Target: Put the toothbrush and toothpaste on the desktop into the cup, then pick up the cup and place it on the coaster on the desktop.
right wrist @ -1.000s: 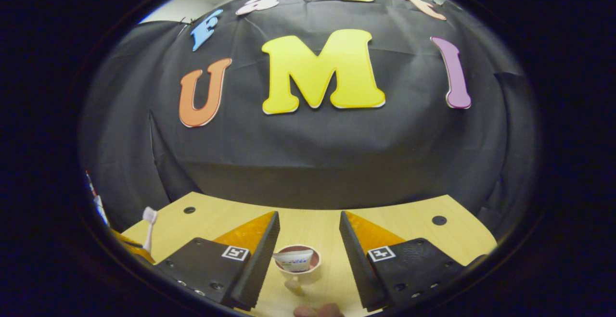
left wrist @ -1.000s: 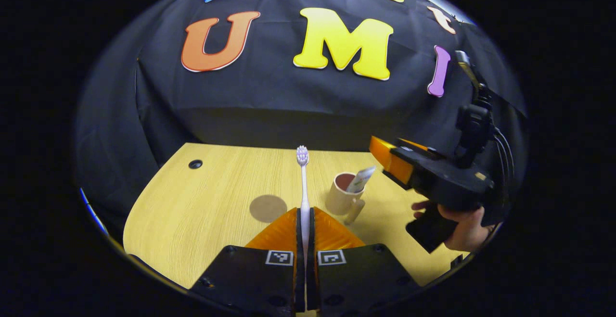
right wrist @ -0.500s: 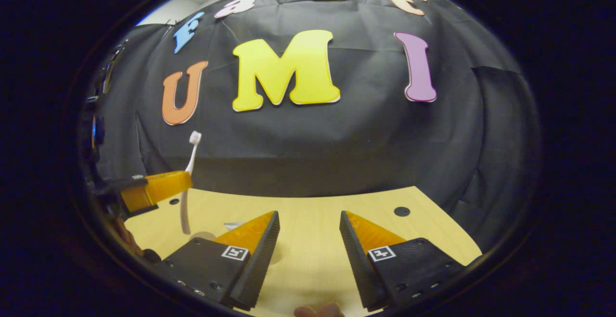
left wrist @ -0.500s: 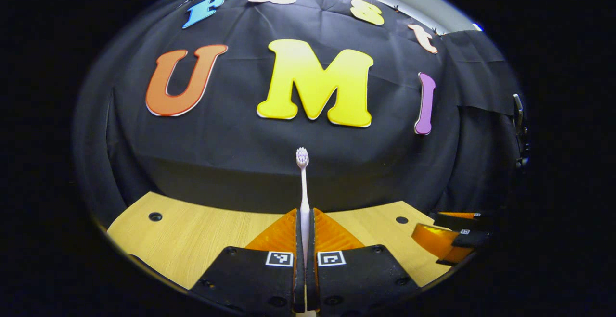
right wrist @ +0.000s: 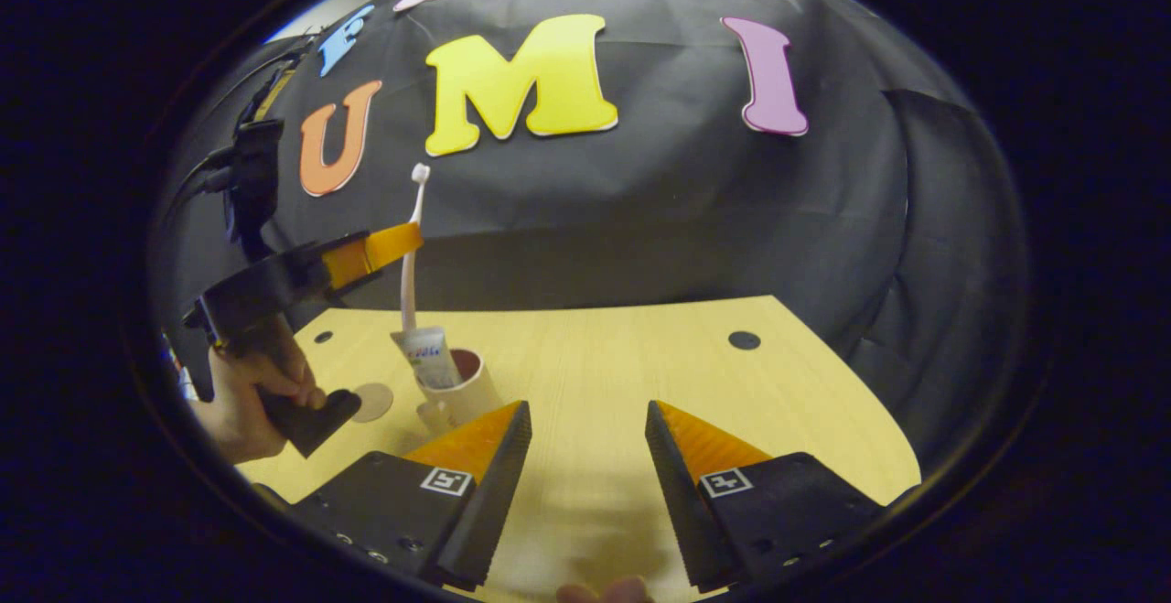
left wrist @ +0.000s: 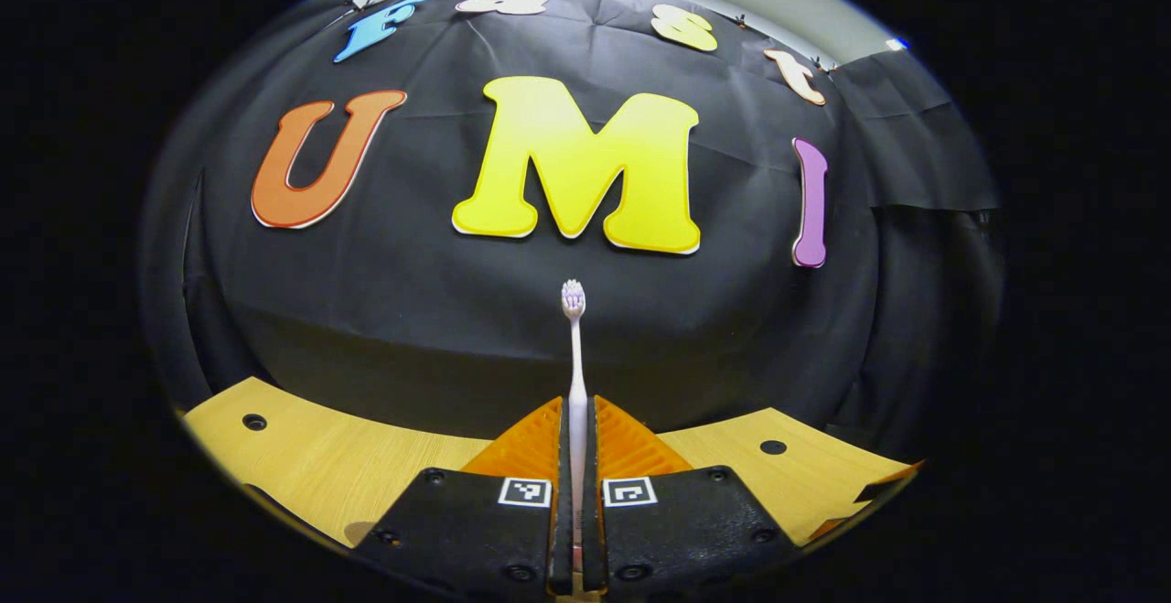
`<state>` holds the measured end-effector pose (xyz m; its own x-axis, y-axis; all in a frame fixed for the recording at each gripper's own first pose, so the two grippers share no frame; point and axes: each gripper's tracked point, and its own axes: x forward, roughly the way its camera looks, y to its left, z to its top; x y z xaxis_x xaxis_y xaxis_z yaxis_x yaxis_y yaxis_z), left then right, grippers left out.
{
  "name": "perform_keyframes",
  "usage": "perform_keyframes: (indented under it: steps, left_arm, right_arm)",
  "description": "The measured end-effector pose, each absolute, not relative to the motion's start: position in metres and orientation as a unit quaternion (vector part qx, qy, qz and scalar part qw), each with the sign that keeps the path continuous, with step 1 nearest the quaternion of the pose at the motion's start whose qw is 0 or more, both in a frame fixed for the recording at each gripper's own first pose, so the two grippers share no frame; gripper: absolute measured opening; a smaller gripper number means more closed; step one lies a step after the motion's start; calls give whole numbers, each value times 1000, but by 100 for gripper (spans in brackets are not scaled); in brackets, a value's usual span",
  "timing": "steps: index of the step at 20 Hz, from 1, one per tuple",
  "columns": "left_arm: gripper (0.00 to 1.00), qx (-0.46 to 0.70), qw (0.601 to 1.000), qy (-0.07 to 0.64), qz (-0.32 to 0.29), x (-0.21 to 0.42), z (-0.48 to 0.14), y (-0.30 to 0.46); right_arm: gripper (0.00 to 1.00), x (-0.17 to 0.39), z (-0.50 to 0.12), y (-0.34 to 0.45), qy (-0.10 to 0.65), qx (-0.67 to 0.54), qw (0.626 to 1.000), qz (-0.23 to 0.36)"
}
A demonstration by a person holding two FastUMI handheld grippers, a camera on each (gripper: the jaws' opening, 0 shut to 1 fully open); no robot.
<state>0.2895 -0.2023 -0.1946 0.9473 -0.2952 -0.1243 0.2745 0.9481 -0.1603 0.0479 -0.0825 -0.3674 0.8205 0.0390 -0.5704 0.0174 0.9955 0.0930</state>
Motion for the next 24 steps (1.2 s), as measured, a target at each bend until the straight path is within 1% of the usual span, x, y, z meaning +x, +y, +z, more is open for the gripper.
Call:
perform_keyframes:
  steps: [4, 8, 12, 15, 17, 19, 20, 22, 23, 24]
  left_arm:
    - [7, -73, 984, 89, -137, 292, -221, -208]
    - [7, -78, 983, 94, -134, 287, -231, -209]
    - [12, -82, 983, 96, -135, 279, -239, -209]
    - [13, -79, 980, 107, -146, 271, -248, -215]
    - [14, -77, 981, 97, -149, 268, -247, -215]
    - [27, -75, 981, 101, -146, 262, -243, -212]
    - [36, -73, 981, 101, -146, 262, -246, -212]
    - [40, -74, 982, 103, -142, 259, -247, -207]
    - [53, -77, 981, 106, -141, 258, -247, -204]
    - [51, -79, 982, 108, -136, 256, -247, -199]
  right_arm:
    - [74, 25, -383, -83, 328, 43, 944, 11]
    - [74, 18, -389, -88, 339, 45, 940, 4]
    - [75, 17, -391, -89, 341, 42, 939, 0]
    - [74, 15, -393, -90, 344, 43, 938, -3]
    - [74, 14, -395, -89, 346, 47, 937, -6]
    - [74, 14, -396, -86, 347, 44, 937, -3]
    - [74, 14, -397, -84, 348, 42, 937, -2]
    - [75, 15, -394, -81, 346, 41, 937, 0]
    - [75, 16, -394, -79, 345, 38, 938, 1]
    - [74, 17, -393, -76, 345, 33, 938, 1]
